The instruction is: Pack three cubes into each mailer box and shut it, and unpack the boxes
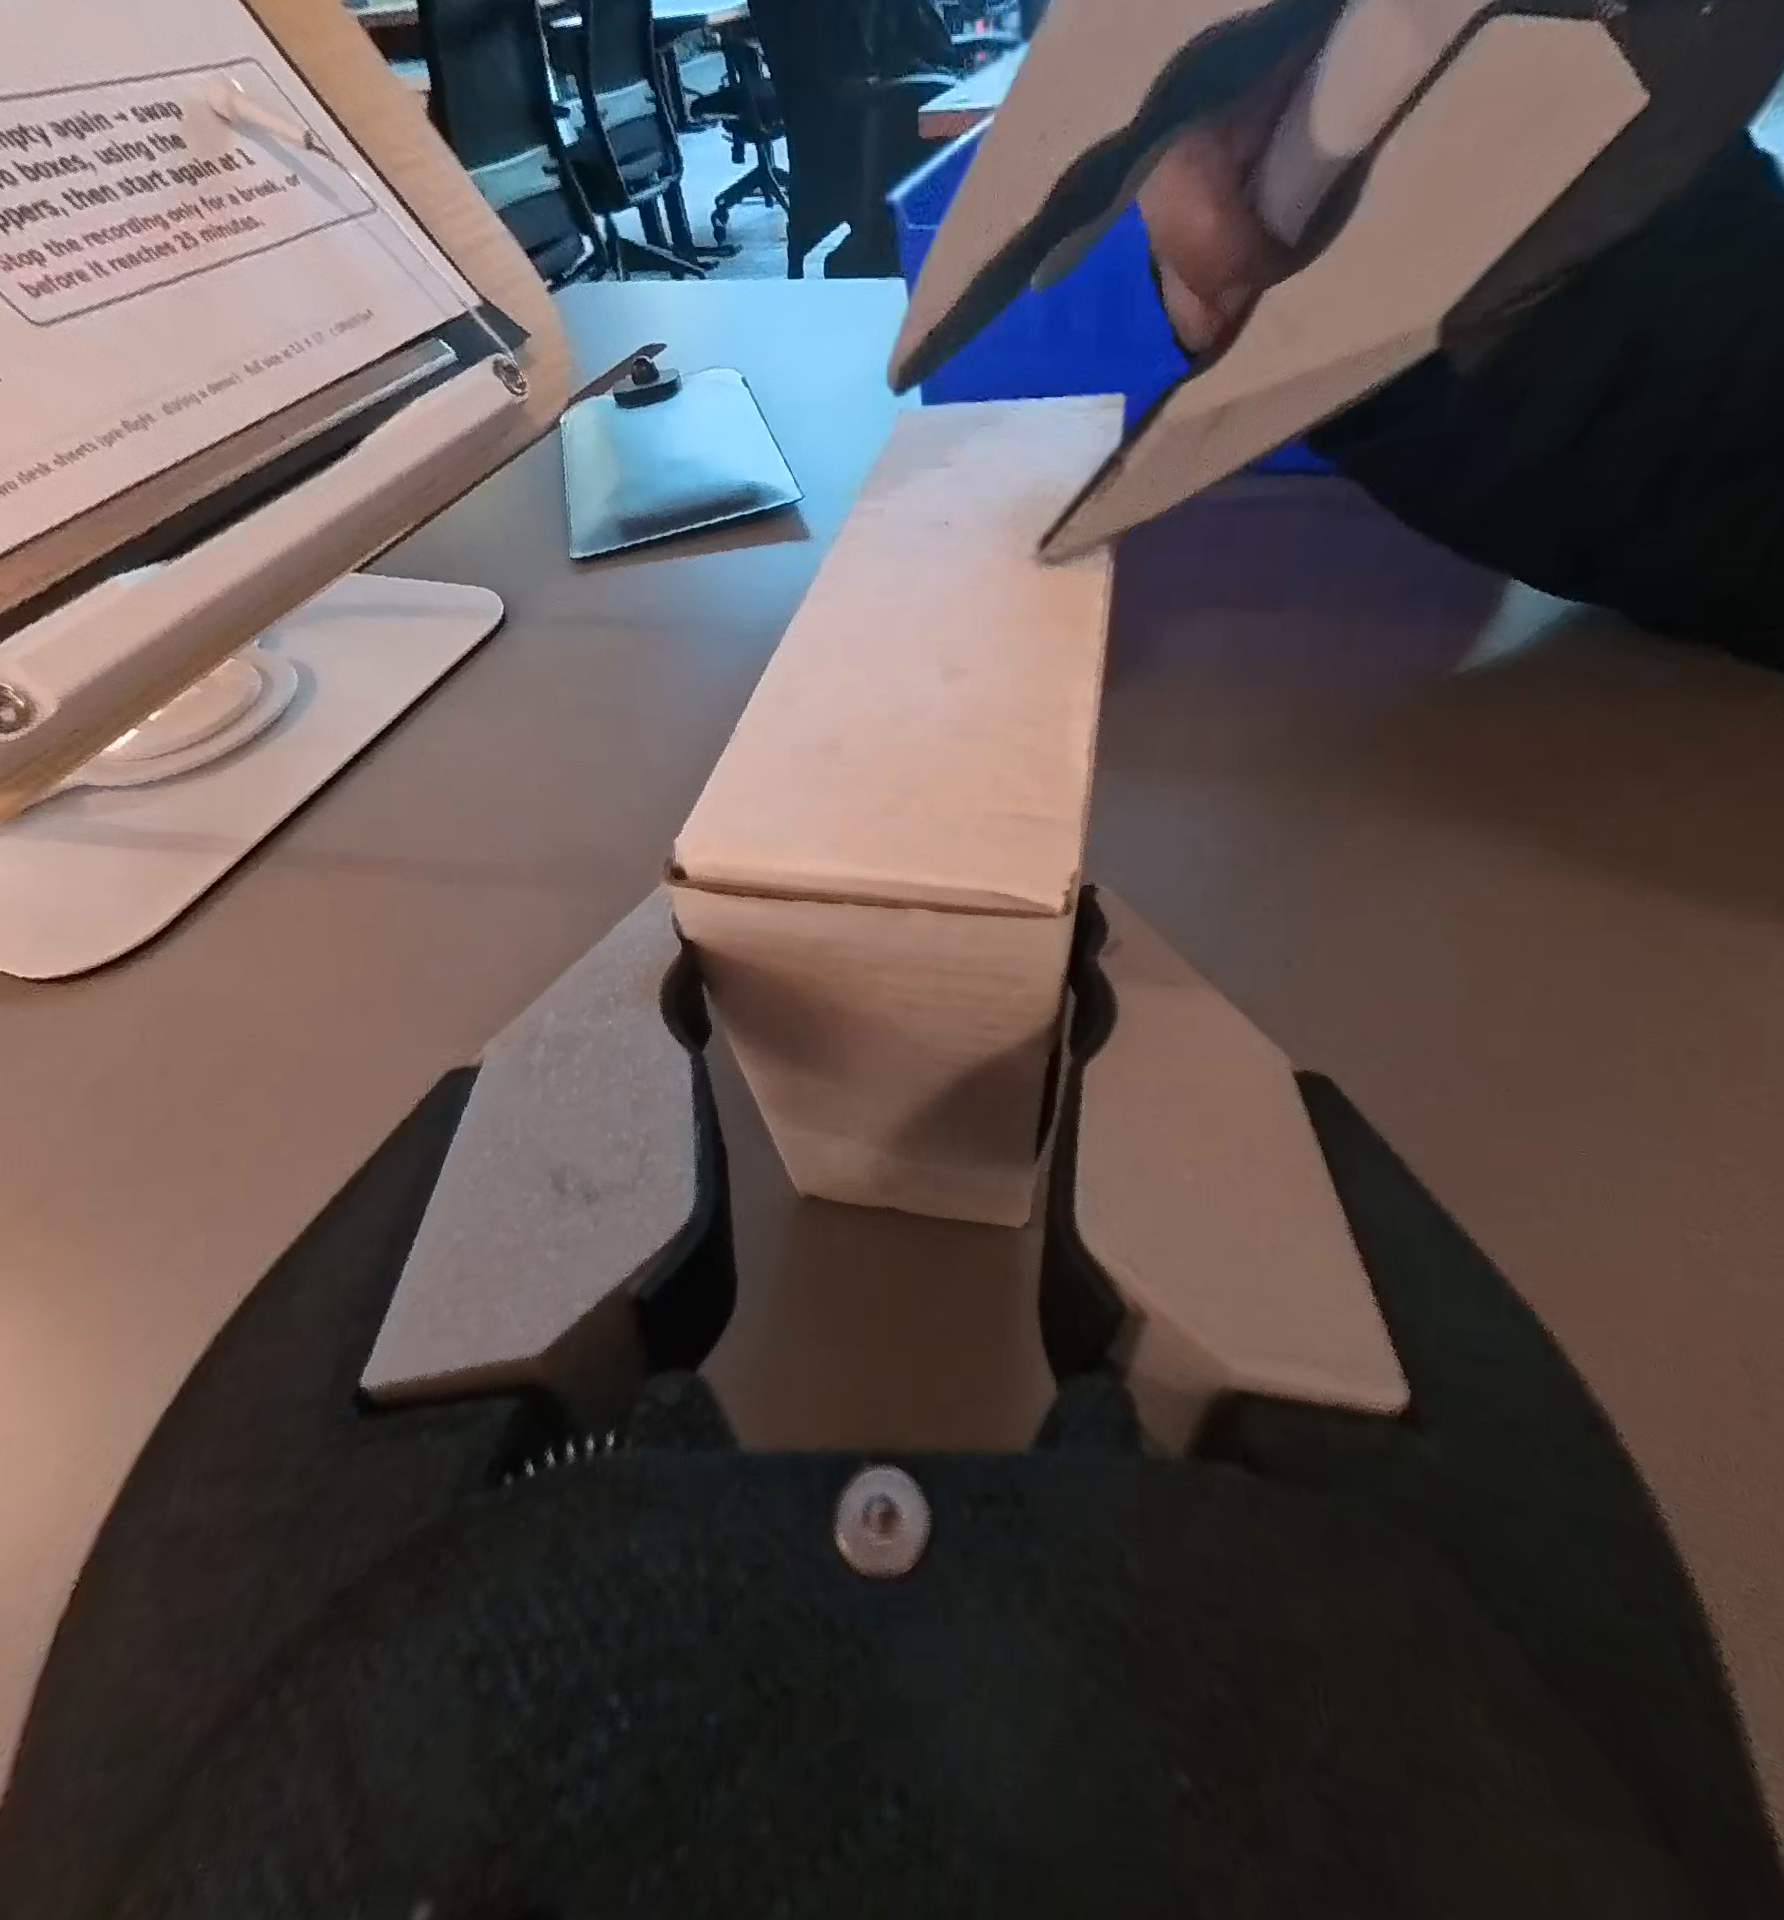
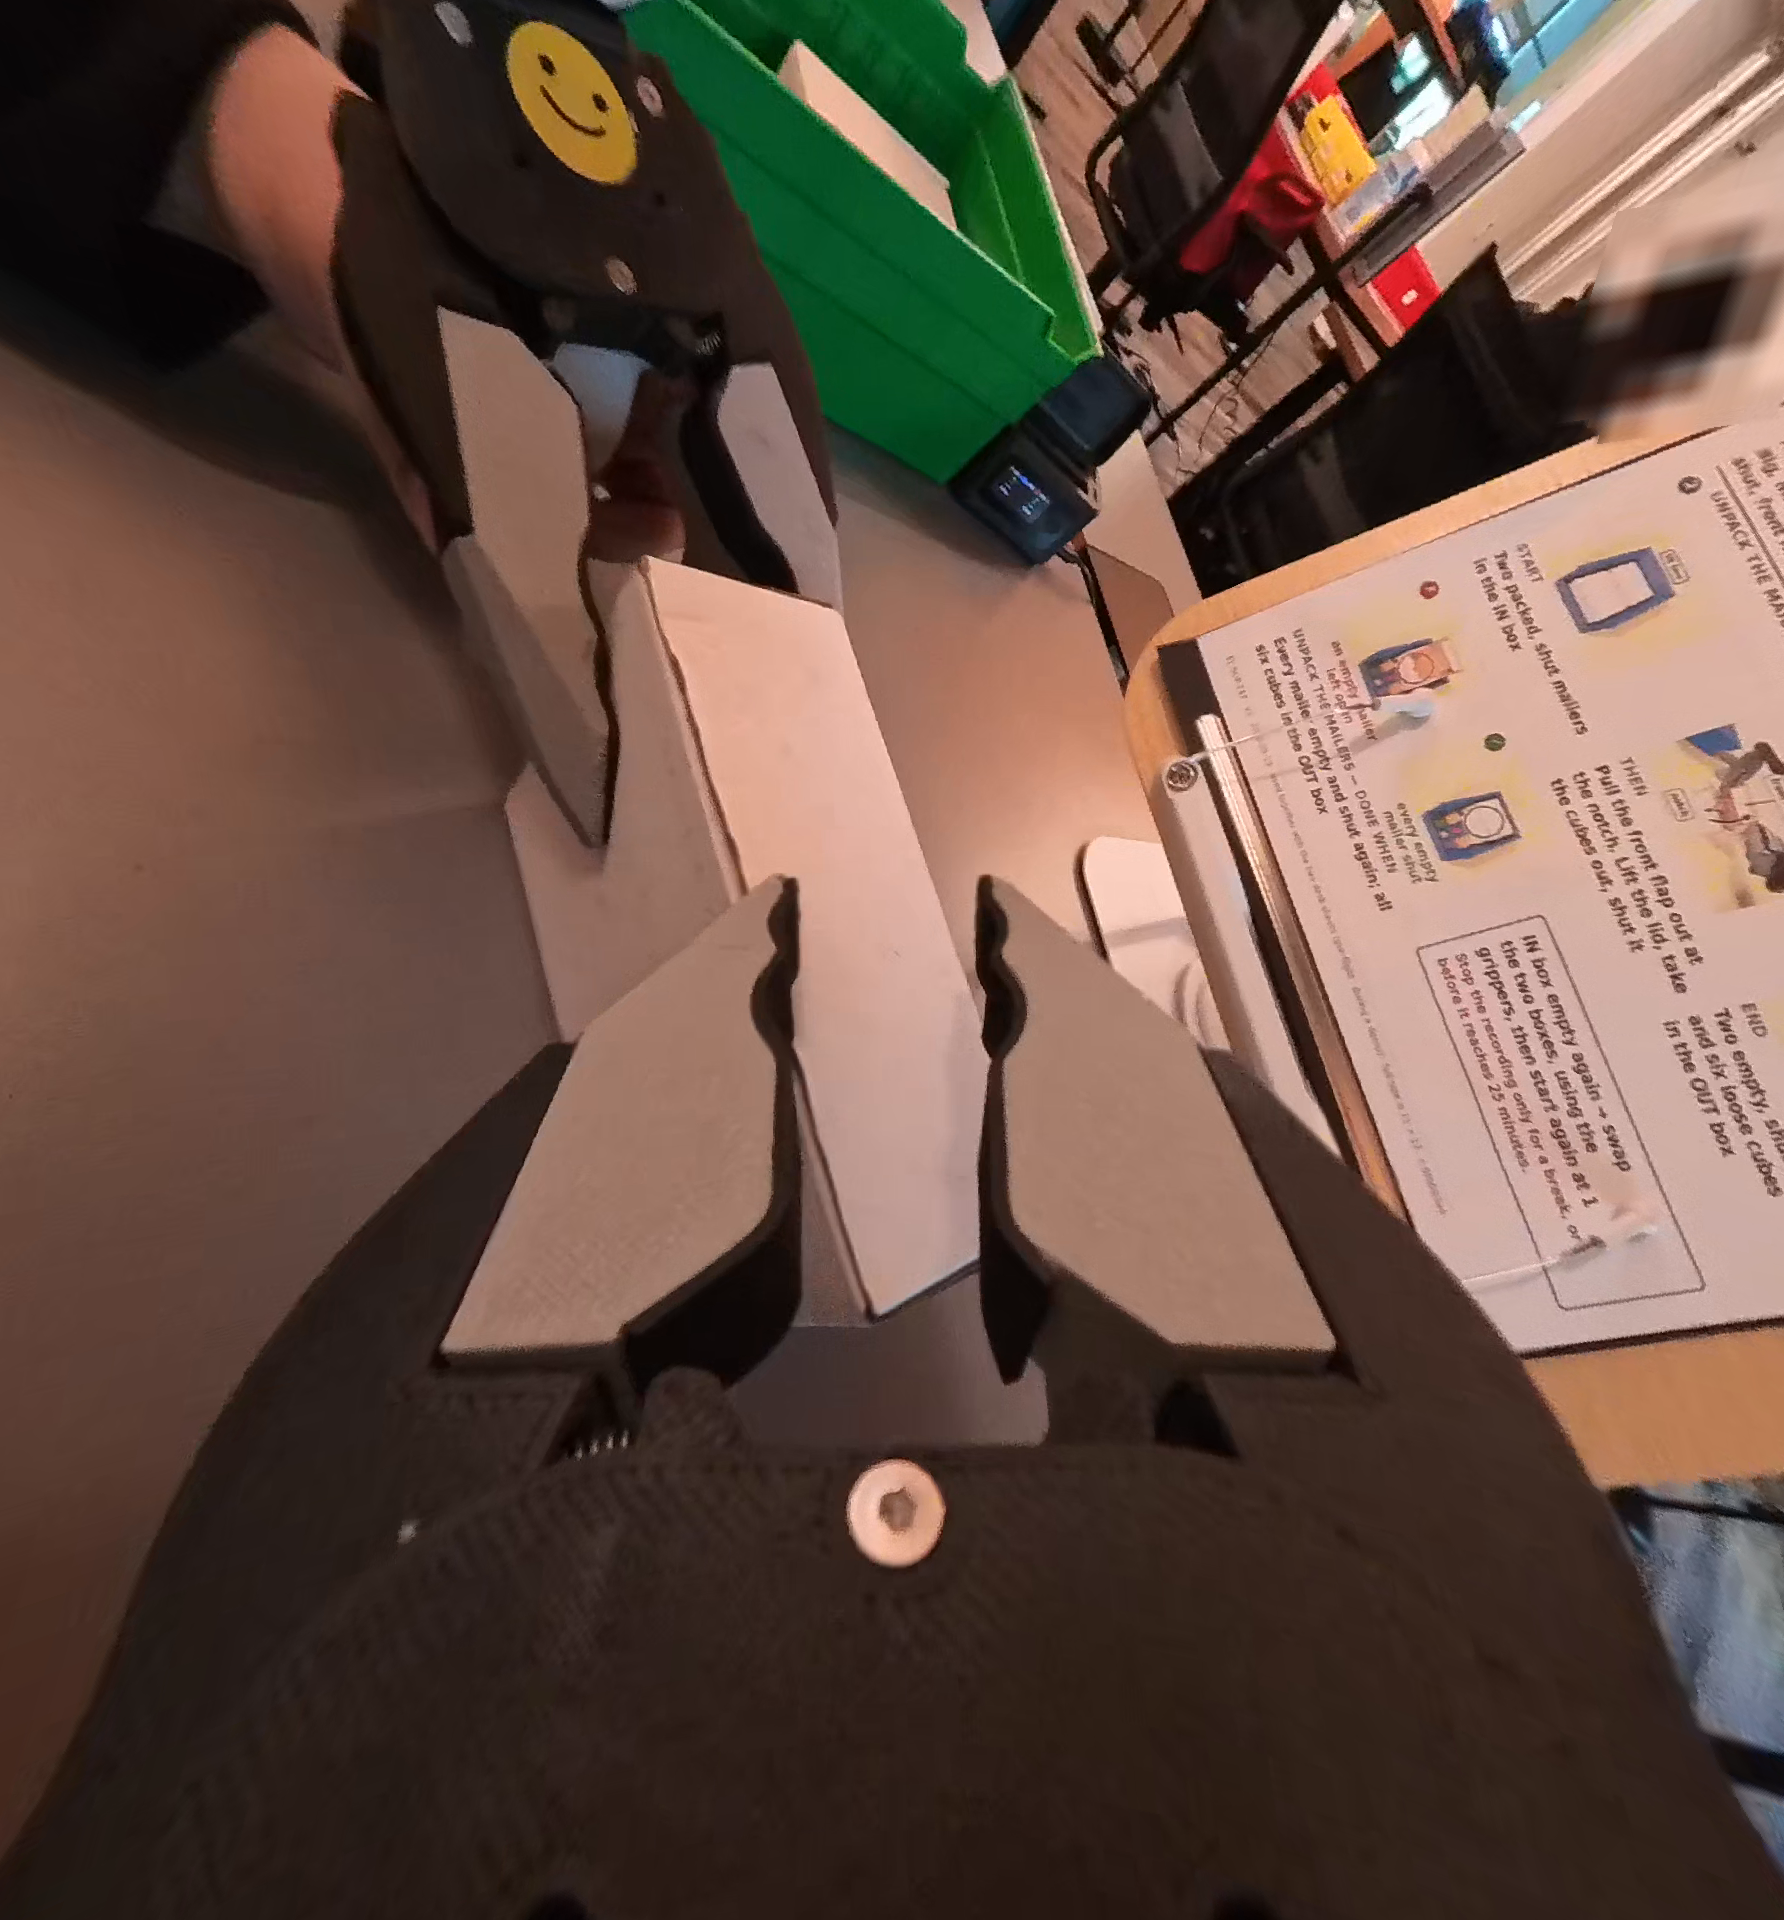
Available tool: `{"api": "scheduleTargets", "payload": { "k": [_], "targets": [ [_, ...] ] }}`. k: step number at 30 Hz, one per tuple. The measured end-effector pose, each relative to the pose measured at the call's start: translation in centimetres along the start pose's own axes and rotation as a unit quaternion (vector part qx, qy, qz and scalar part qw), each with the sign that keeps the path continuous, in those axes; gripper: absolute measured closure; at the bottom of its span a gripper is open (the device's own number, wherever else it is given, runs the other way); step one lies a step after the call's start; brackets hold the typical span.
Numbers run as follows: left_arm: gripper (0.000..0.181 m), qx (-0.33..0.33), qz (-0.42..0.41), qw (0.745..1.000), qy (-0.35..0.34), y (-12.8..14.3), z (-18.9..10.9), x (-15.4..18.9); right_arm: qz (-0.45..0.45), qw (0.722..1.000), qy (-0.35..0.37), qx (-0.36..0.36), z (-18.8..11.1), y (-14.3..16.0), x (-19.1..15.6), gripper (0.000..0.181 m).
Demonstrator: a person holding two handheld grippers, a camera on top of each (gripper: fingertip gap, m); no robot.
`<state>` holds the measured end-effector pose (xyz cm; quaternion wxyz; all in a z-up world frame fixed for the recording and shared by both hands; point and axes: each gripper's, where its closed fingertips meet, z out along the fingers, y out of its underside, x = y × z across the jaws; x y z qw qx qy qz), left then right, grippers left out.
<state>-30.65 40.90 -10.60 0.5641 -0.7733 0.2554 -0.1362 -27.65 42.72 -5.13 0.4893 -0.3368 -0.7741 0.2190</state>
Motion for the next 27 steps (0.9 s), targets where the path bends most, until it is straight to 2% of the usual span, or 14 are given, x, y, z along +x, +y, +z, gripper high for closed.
{"api": "scheduleTargets", "payload": {
  "k": [1,4,11,22,27],
  "targets": [
    [0.112,0.0,0.0,1.0,0.001,0.0,0.0,0.0,0.006,1.0,-0.008,0.008,-0.1,-0.3,-0.2,0.148],
    [0.112,0.0,0.005,1.0,-0.001,0.0,0.0,0.0,0.02,0.999,-0.024,0.033,-0.6,-1.1,-0.5,0.146],
    [0.112,0.0,0.005,1.0,0.0,0.0,0.0,0.0,0.014,0.999,-0.04,0.022,0.0,-0.9,-1.3,0.144],
    [0.112,-0.001,0.0,1.0,0.003,0.1,-0.1,0.1,-0.019,1.0,0.0,0.01,0.2,-0.7,-0.5,0.138],
    [0.113,-0.012,-0.005,1.0,-0.001,0.1,-0.1,0.1,-0.051,0.999,0.017,-0.003,0.4,-1.0,-0.8,0.145]
  ]
}}
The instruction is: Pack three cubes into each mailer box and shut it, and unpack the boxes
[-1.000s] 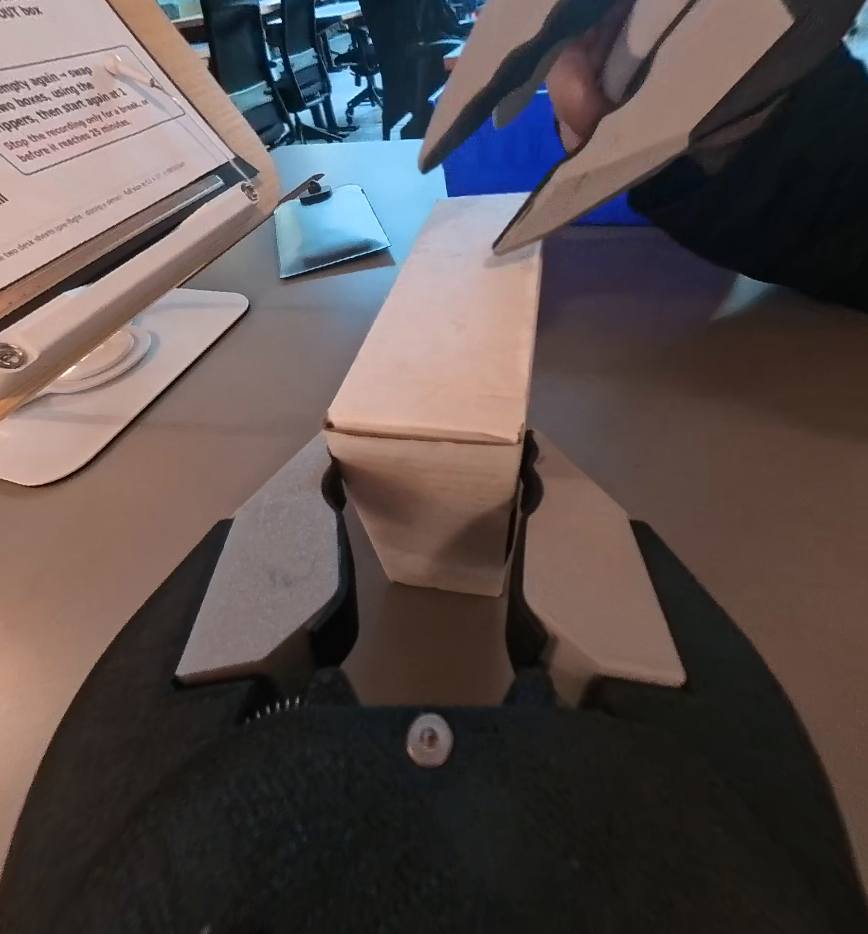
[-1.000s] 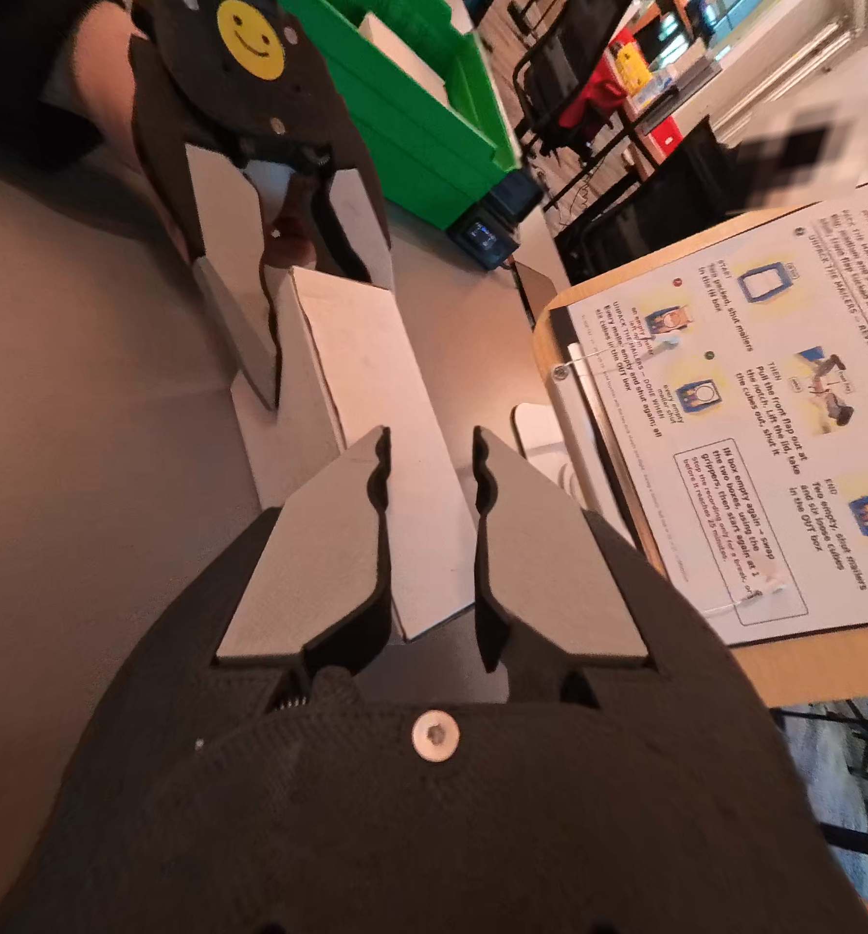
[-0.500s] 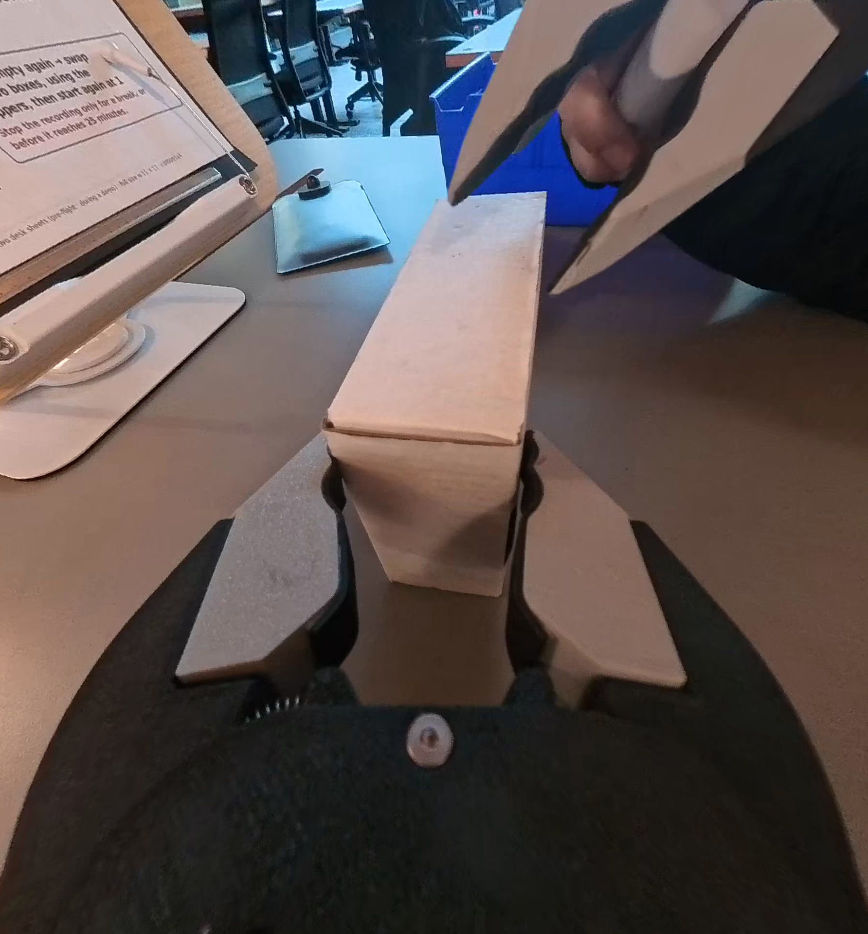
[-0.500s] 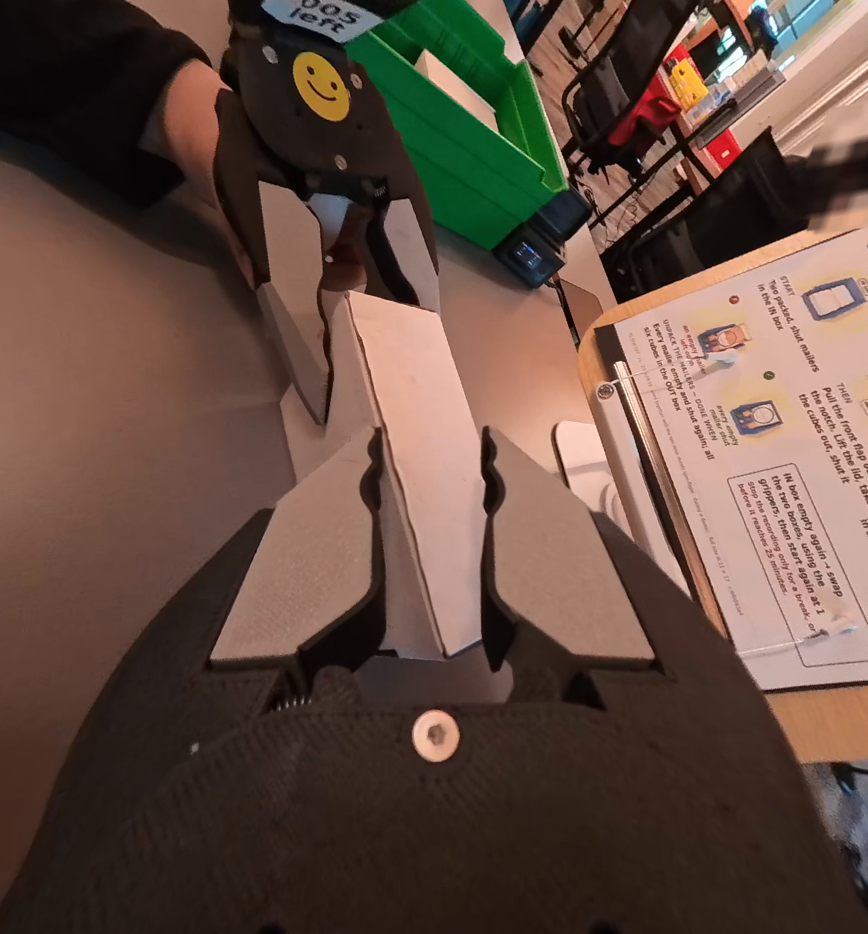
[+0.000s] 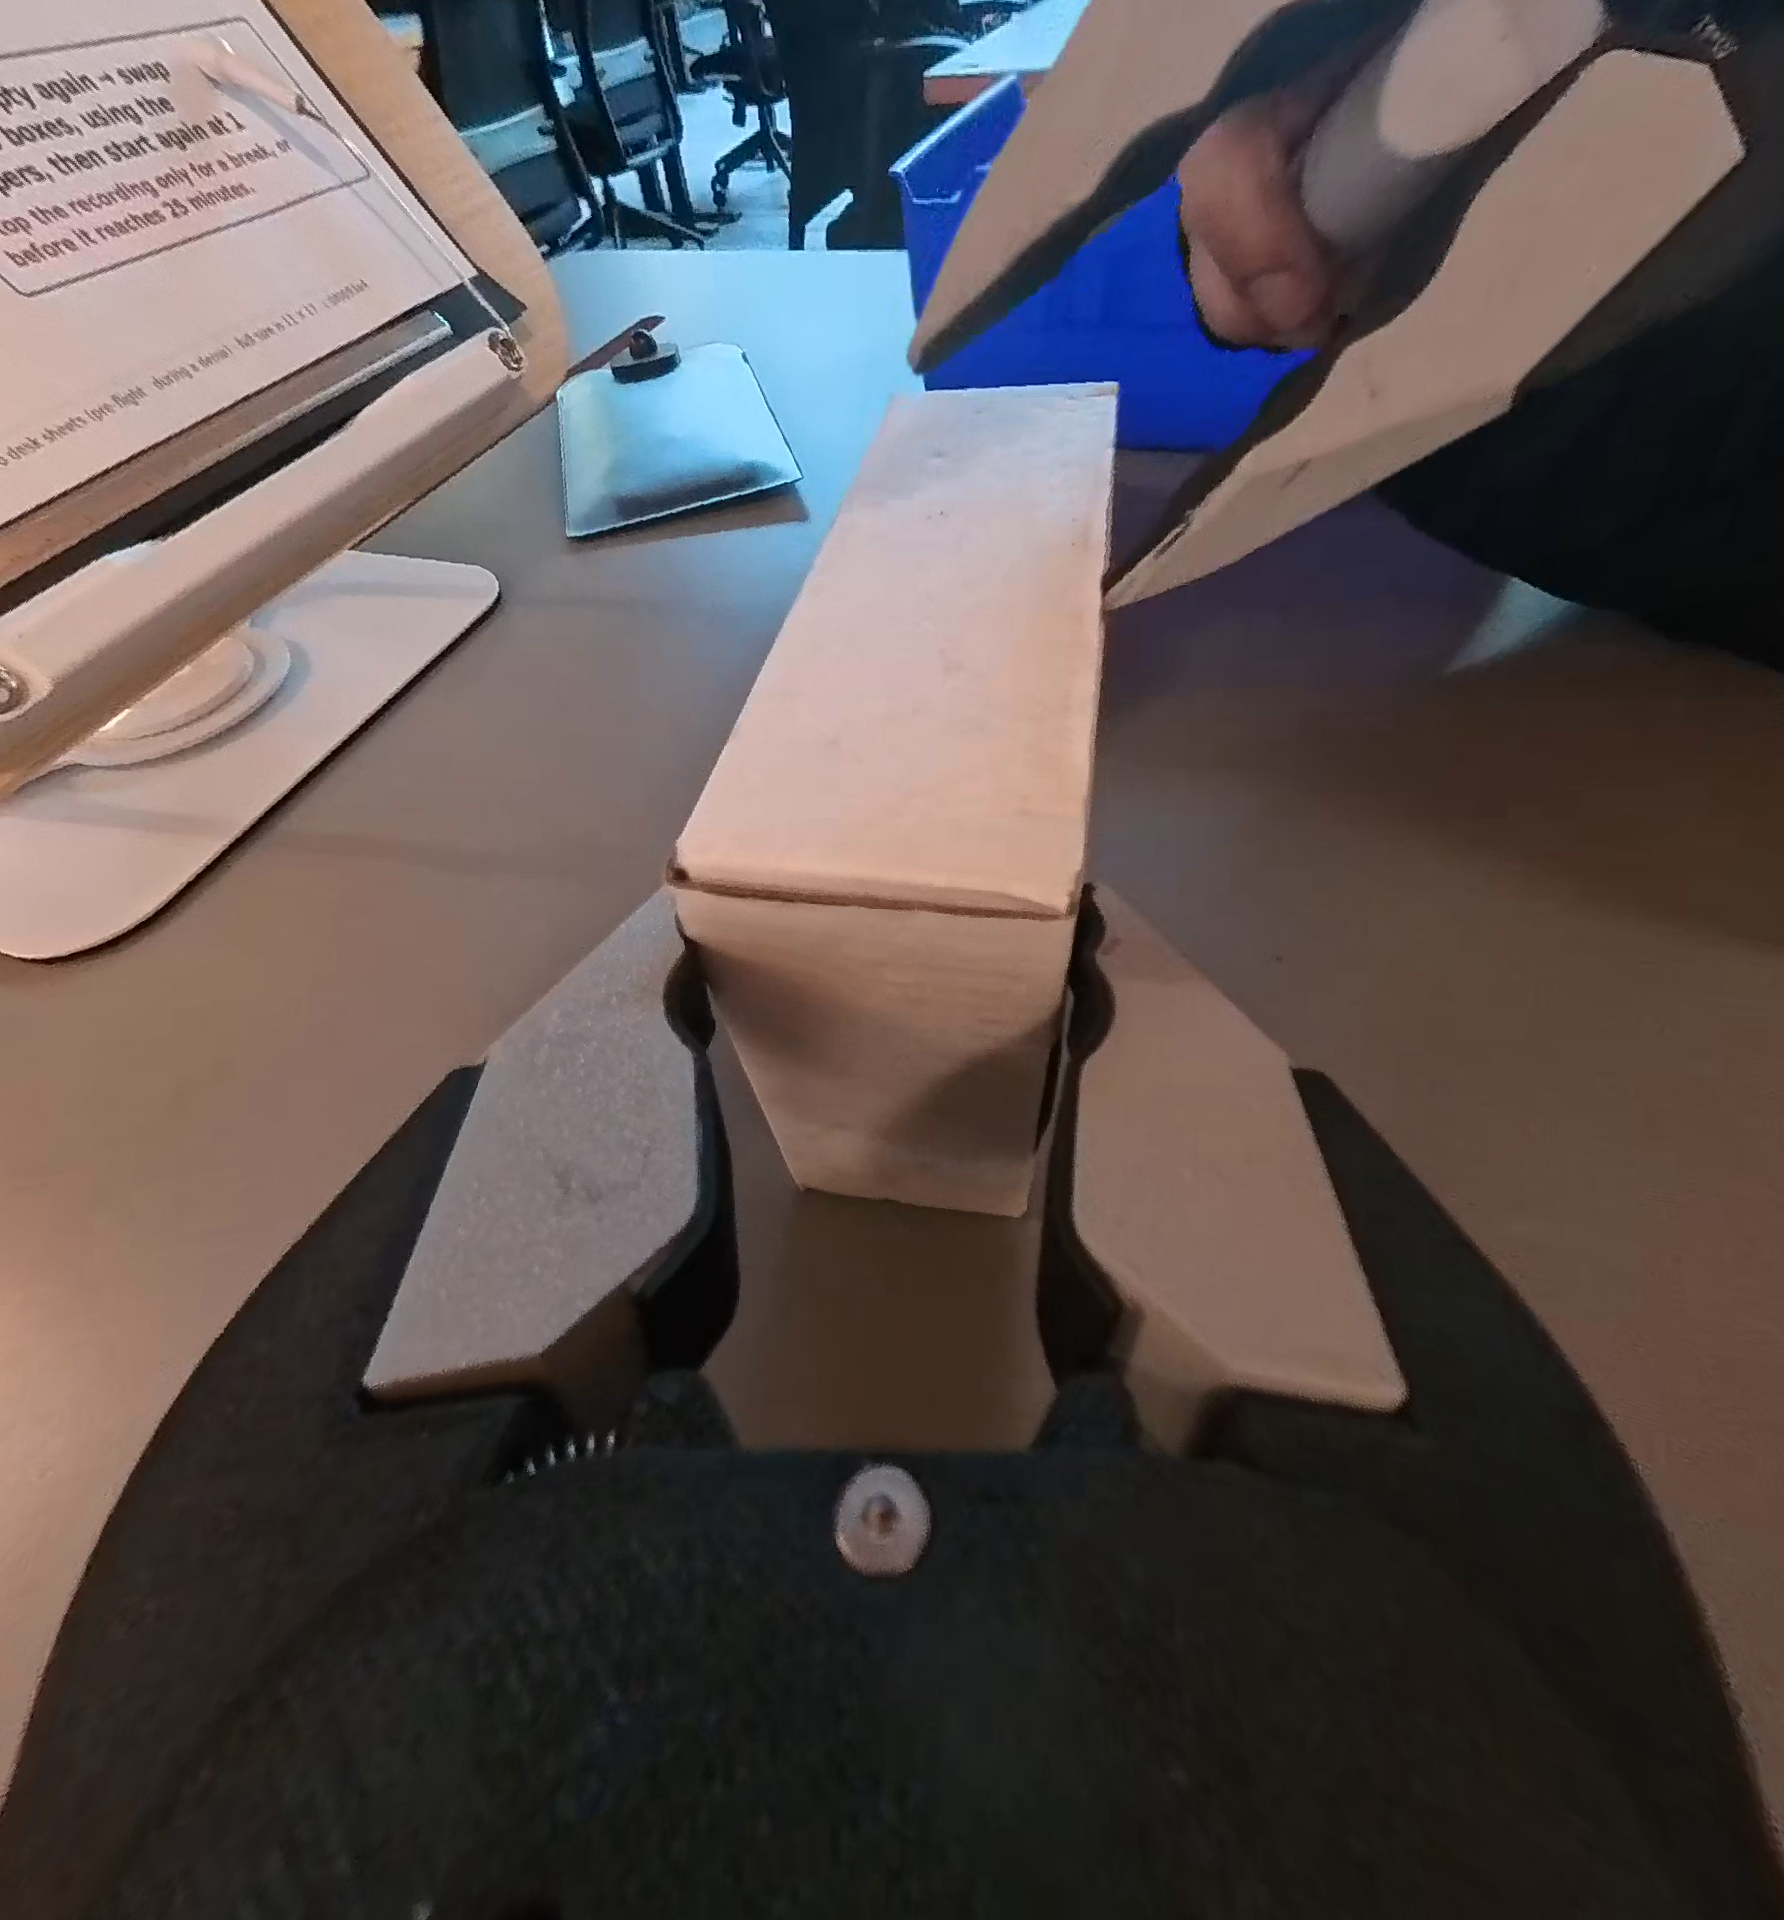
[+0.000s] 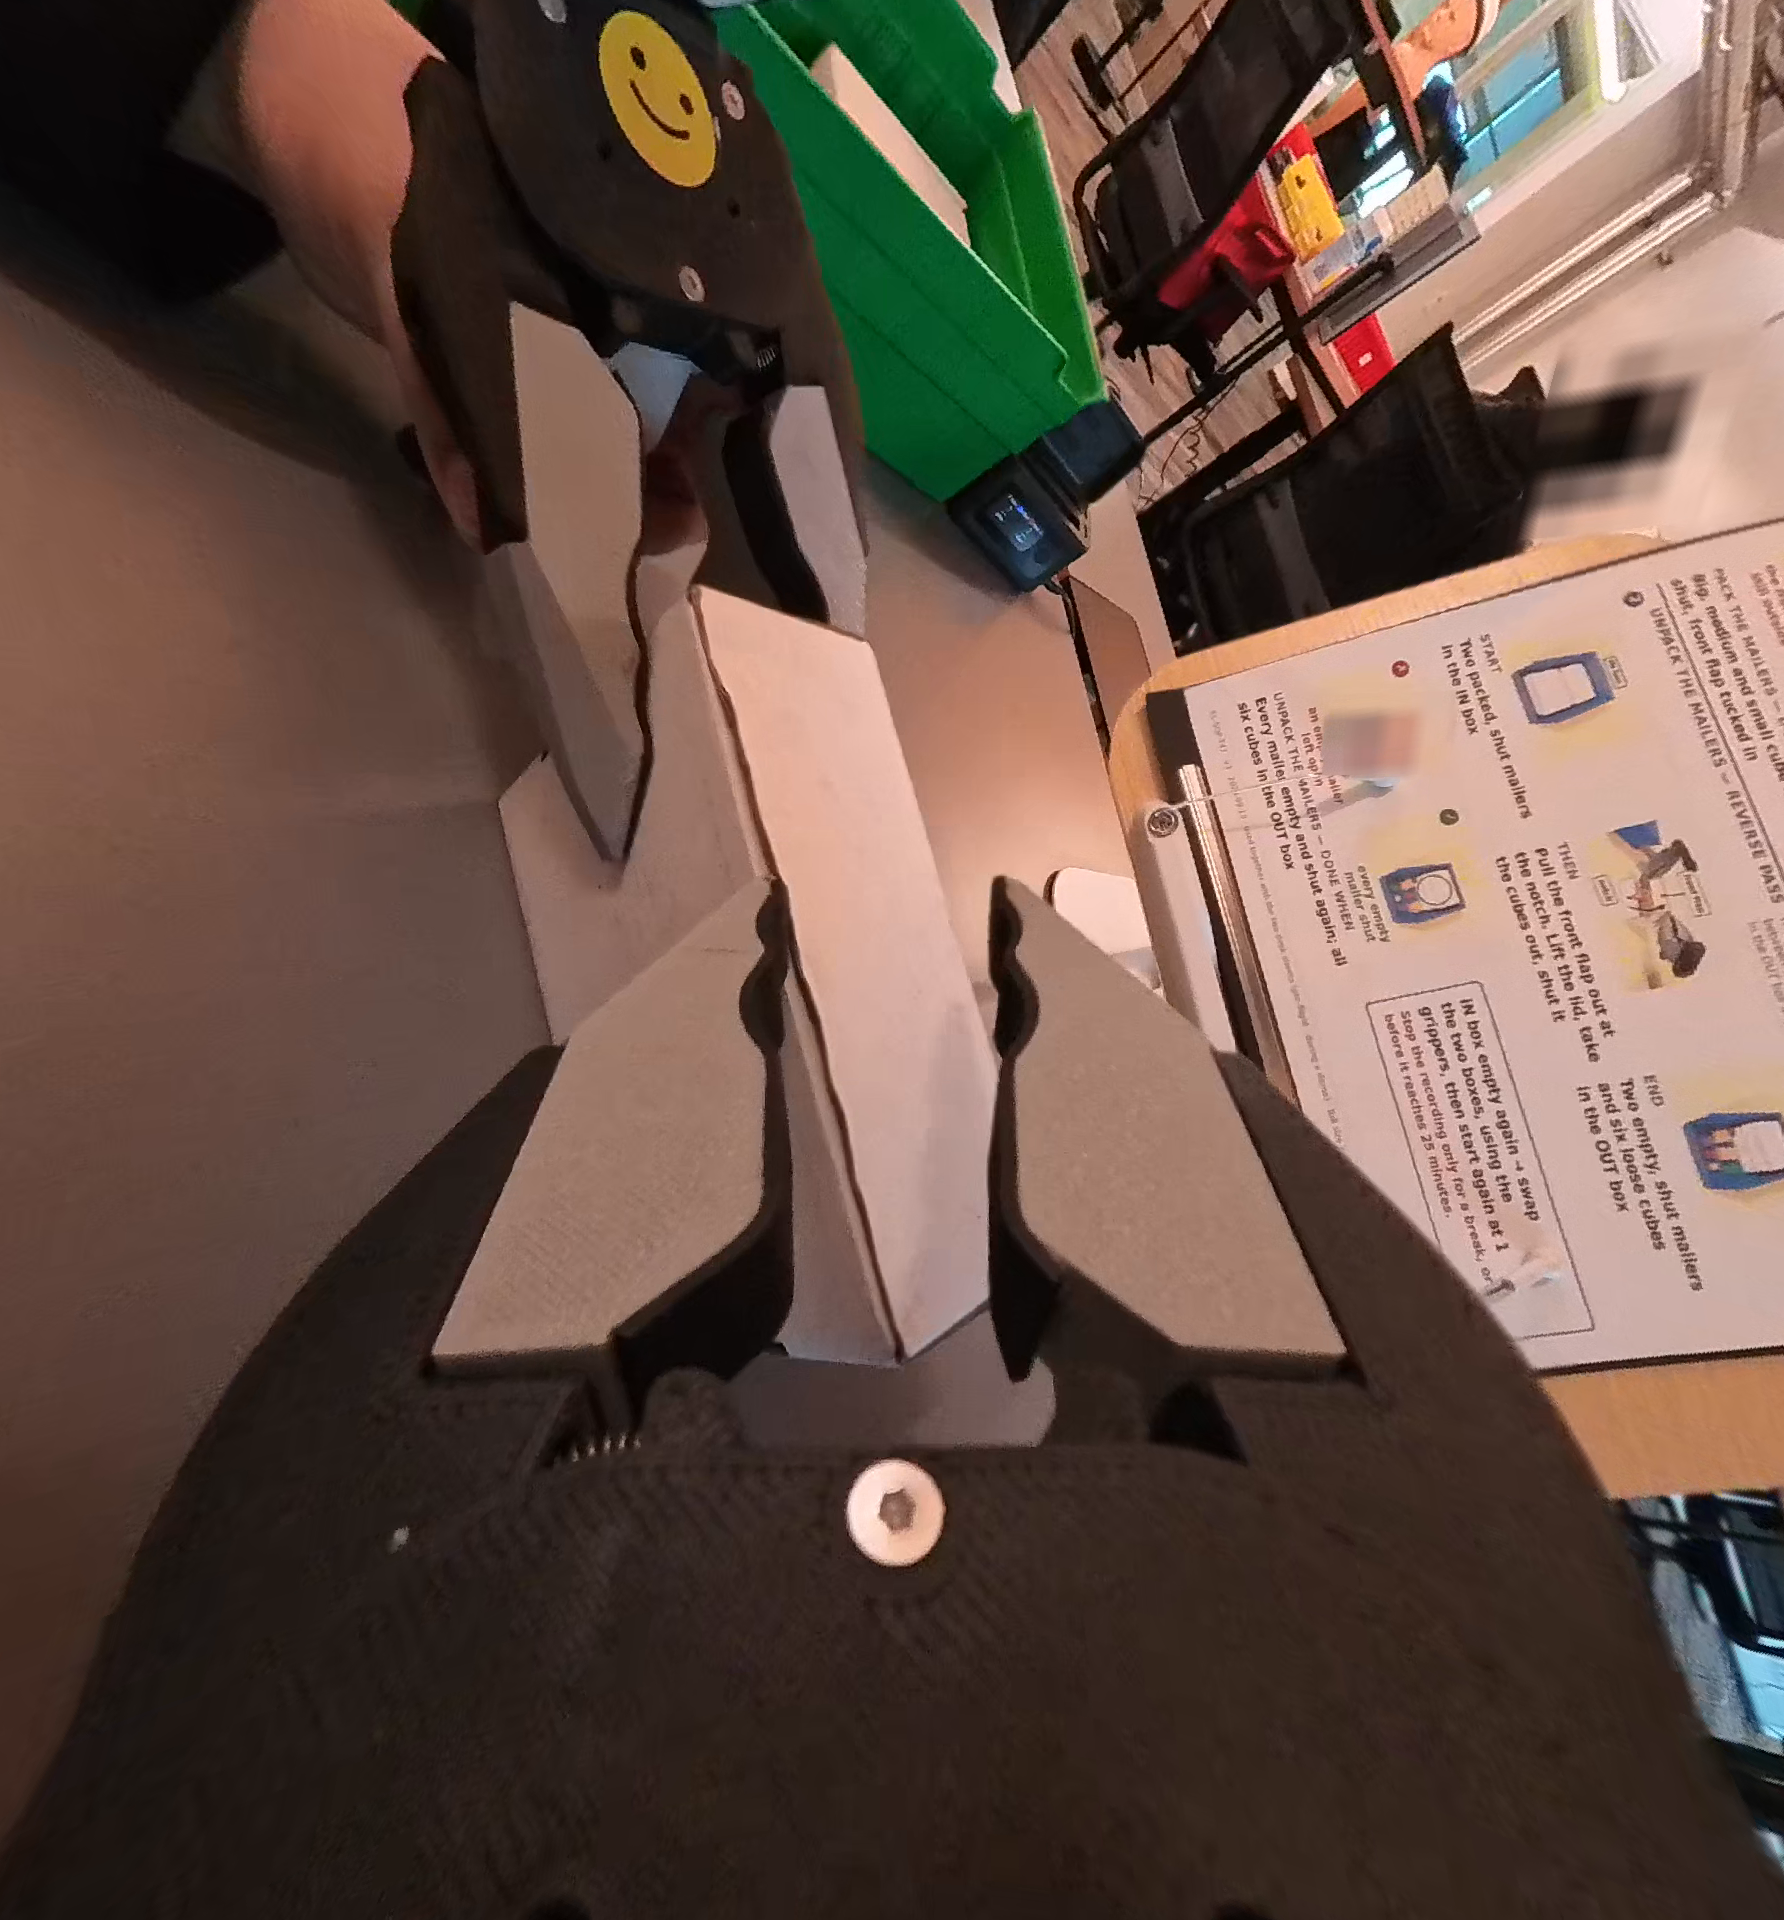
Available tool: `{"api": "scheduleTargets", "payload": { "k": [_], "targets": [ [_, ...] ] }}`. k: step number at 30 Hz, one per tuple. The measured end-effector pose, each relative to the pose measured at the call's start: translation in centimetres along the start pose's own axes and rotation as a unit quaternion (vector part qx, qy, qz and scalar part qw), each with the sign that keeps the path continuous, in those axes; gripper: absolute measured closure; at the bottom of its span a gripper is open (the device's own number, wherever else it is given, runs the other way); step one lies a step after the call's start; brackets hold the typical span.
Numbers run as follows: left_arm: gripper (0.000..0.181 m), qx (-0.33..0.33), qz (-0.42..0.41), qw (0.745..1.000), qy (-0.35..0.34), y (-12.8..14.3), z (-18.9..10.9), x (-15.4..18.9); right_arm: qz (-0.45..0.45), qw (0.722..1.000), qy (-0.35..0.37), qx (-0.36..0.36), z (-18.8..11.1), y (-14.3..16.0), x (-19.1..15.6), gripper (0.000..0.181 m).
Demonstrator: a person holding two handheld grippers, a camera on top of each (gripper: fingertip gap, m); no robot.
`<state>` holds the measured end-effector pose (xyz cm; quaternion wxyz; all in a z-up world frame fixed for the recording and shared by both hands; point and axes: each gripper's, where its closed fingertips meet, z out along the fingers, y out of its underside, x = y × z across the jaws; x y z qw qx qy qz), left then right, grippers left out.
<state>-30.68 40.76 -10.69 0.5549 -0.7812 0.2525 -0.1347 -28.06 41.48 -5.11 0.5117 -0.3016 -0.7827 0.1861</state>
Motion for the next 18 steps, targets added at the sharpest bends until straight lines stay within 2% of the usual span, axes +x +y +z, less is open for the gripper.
{"api": "scheduleTargets", "payload": {
  "k": [2,6,8,10,16,18],
  "targets": [
    [0.113,-0.006,-0.002,1.0,-0.005,0.0,0.0,0.0,-0.014,1.0,0.003,-0.002,0.0,-0.1,-0.2,0.149],
    [0.113,-0.014,-0.001,1.0,-0.01,0.1,0.0,0.1,-0.068,0.997,0.046,0.003,-0.1,-0.5,0.2,0.139],
    [0.113,-0.019,-0.005,1.0,-0.012,0.1,0.0,0.1,-0.074,0.996,0.047,0.003,0.1,-0.7,-0.1,0.147],
    [0.113,-0.024,-0.005,1.0,-0.016,0.1,0.1,0.1,-0.067,0.997,0.025,0.0,0.5,-0.8,-0.9,0.166],
    [0.113,-0.023,0.001,1.0,-0.022,0.1,0.0,0.0,-0.1,0.994,0.049,0.002,0.7,-0.9,-0.8,0.159],
    [0.113,-0.023,0.012,0.999,-0.025,0.0,-0.1,0.0,-0.112,0.992,0.063,0.009,0.4,-1.1,-0.5,0.149]
  ]
}}
